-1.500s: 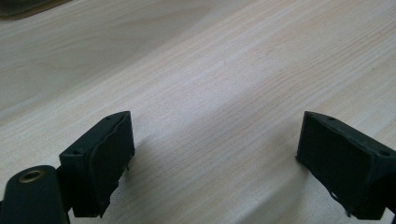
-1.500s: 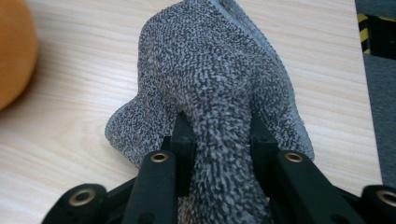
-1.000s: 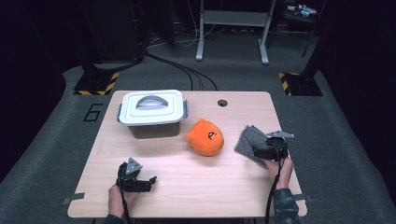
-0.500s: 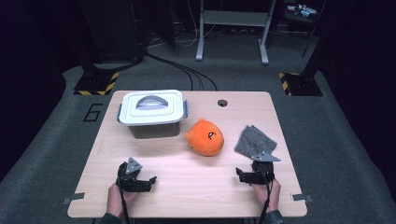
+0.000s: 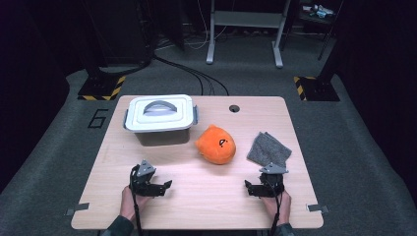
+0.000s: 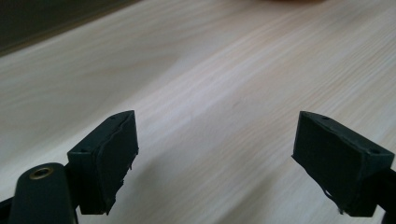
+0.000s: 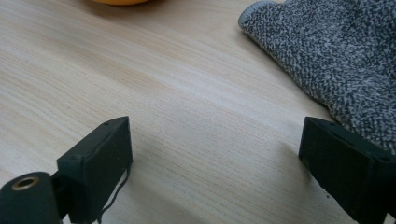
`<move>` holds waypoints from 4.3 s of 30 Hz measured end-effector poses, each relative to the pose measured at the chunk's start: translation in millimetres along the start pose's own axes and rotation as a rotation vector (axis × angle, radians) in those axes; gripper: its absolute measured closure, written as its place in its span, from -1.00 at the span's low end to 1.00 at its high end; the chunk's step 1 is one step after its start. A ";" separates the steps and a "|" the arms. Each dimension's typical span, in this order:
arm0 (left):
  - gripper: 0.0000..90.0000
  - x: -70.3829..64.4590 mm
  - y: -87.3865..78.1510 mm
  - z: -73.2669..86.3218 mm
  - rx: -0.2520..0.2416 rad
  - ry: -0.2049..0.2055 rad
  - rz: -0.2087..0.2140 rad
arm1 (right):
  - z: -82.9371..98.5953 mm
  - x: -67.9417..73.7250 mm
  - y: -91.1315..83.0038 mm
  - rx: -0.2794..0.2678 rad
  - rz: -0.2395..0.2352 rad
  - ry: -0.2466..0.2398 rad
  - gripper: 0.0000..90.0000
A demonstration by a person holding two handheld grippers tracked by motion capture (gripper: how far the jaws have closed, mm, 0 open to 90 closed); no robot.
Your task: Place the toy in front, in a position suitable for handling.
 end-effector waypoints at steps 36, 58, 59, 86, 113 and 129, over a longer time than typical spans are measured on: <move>0.21 -59.1 58.2 -88.9 -0.114 0.195 0.087 | -0.4 0.9 1.1 0.002 0.000 0.002 -0.75; 1.00 -73.3 76.8 -94.2 -0.104 0.267 0.085 | -0.5 0.5 0.5 0.002 -0.002 0.012 -0.71; 1.00 -73.0 76.4 -94.7 -0.105 0.283 0.073 | -0.4 0.1 0.6 0.002 0.000 0.005 -0.72; 0.66 -76.9 61.0 -85.2 -0.163 0.173 0.090 | -0.7 0.5 0.8 0.002 0.001 0.011 -0.70; 1.00 -74.7 77.9 -86.3 -0.172 0.252 -0.007 | -0.9 -0.1 1.0 0.001 0.004 0.004 -0.70; 1.00 -94.4 67.1 -81.3 -0.179 0.207 0.068 | -1.0 0.1 1.1 0.001 0.003 0.004 -0.70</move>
Point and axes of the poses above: each handheld gripper's, and its own axes: y roughly forward along the jaws, z roughly out of its underside, x roughly to its left, the point moved 7 cm from there along y, roughly forward along the jaws, and after that the axes turned 8 degrees about -z, right-handed, at the moved point
